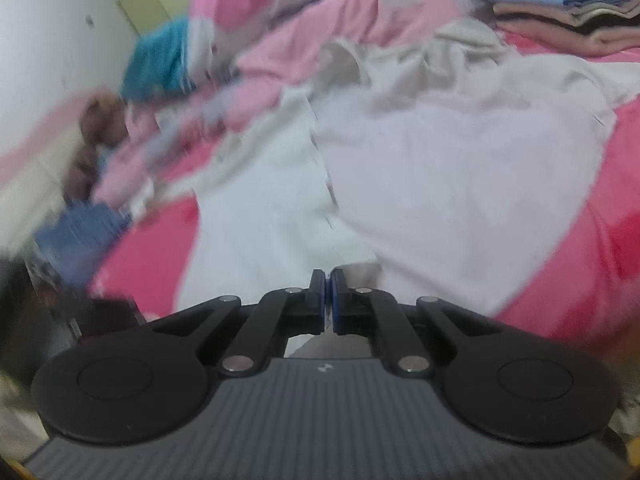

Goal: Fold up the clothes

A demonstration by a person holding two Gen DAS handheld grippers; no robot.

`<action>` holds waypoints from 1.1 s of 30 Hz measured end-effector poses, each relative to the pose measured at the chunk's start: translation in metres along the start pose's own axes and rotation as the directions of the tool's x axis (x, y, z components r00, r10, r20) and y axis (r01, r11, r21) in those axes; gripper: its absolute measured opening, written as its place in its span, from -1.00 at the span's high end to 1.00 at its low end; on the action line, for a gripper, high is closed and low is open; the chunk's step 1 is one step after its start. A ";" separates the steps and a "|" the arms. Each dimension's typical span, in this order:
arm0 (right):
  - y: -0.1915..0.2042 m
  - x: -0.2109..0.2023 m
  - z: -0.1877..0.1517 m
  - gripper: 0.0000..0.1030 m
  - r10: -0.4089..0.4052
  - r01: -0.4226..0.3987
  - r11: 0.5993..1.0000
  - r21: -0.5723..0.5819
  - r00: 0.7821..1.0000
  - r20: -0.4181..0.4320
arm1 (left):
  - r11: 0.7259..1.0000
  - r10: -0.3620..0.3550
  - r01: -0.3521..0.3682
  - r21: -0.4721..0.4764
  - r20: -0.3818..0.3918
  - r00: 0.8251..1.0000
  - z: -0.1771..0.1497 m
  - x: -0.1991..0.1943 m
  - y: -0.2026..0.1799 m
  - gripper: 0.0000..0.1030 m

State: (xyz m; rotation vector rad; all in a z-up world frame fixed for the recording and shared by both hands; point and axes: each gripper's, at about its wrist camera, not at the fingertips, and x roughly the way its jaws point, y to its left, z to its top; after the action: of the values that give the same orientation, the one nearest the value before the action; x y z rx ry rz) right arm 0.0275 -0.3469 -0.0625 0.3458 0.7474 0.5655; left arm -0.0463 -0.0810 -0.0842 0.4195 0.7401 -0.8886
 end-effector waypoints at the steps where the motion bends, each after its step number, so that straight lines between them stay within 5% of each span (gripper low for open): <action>1: 0.001 0.000 0.005 0.97 0.021 -0.021 1.000 0.015 1.000 0.018 | 1.000 0.002 -0.002 0.005 -0.002 1.000 -0.001 0.001 -0.002 -0.20; 9: -0.019 0.018 0.005 0.97 0.022 -0.024 0.996 0.087 0.999 0.026 | 0.995 0.097 -0.097 -0.008 0.000 0.995 -0.003 0.005 -0.001 -0.10; 16: -0.028 0.039 0.011 0.97 0.064 -0.065 0.988 0.143 0.998 0.016 | 0.989 0.129 -0.129 -0.077 -0.002 0.992 0.009 0.012 0.016 0.77; 21: -0.021 0.061 0.028 0.97 0.097 -0.097 0.987 0.127 0.995 0.008 | 0.959 0.228 -0.220 -0.177 0.024 0.973 0.011 0.008 0.036 0.97; 24: -0.015 0.065 0.045 0.97 0.119 -0.124 0.984 0.127 0.992 0.046 | 0.898 0.418 -0.389 -0.205 0.125 0.900 0.017 -0.011 0.038 0.97; 27: 0.008 0.038 0.053 0.97 0.175 -0.175 0.985 -0.013 0.976 0.128 | 0.829 0.556 -0.543 -0.134 0.289 0.779 0.017 -0.036 0.021 0.97; 28: 0.016 0.028 0.055 0.97 0.196 -0.188 0.980 -0.066 0.968 0.154 | 0.820 0.561 -0.568 -0.070 0.296 0.773 0.013 -0.034 0.014 0.96; 29: 0.018 0.023 0.051 0.97 0.191 -0.178 0.979 -0.102 0.971 0.143 | 0.819 0.553 -0.573 -0.015 0.285 0.783 0.008 -0.029 0.009 0.96; 33: -0.020 0.040 0.007 0.97 0.048 -0.049 0.999 -0.021 0.998 -0.037 | 0.878 0.453 -0.470 0.089 0.158 0.877 -0.011 -0.005 0.002 0.96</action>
State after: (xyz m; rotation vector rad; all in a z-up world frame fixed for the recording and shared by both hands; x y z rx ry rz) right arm 0.0637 -0.3399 -0.0895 0.3352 0.7689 0.6265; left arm -0.0512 -0.0709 -0.0882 0.6137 0.4312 -0.5023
